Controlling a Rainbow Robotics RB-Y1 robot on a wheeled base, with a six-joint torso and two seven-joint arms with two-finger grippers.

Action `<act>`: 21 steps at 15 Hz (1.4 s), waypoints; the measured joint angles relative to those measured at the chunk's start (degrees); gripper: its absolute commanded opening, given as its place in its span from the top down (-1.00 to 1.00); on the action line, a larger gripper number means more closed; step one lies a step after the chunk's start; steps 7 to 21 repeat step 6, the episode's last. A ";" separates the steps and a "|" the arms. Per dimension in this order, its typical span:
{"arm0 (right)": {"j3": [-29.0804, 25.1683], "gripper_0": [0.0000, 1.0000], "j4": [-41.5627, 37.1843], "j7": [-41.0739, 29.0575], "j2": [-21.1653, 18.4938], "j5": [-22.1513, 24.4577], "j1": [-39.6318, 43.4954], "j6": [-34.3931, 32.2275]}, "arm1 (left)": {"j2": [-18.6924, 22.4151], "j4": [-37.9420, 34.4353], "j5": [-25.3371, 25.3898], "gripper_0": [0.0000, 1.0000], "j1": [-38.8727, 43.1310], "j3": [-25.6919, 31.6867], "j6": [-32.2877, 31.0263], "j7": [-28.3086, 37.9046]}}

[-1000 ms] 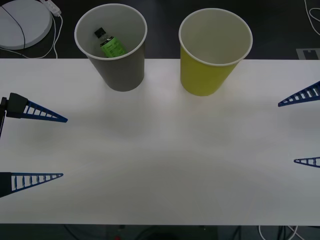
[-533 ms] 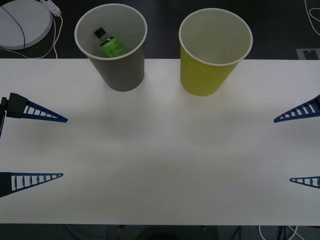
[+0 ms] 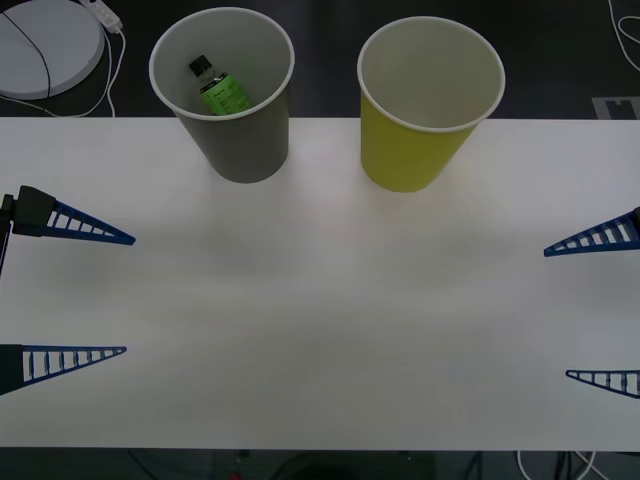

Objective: Put the can into the green bin and the plastic bottle into the gray bin

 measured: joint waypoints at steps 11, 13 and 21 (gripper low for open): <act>-0.08 -1.00 0.02 -0.31 -0.04 -0.05 0.11 0.66 | 0.00 0.00 0.00 -1.00 0.00 0.00 0.00 0.00; -0.08 -1.00 0.02 -0.31 -0.04 -0.05 0.11 0.66 | 0.00 0.00 0.00 -1.00 0.00 0.00 0.00 0.00; -0.08 -1.00 0.02 -0.31 -0.04 -0.05 0.11 0.66 | 0.00 0.00 0.00 -1.00 0.00 0.00 0.00 0.00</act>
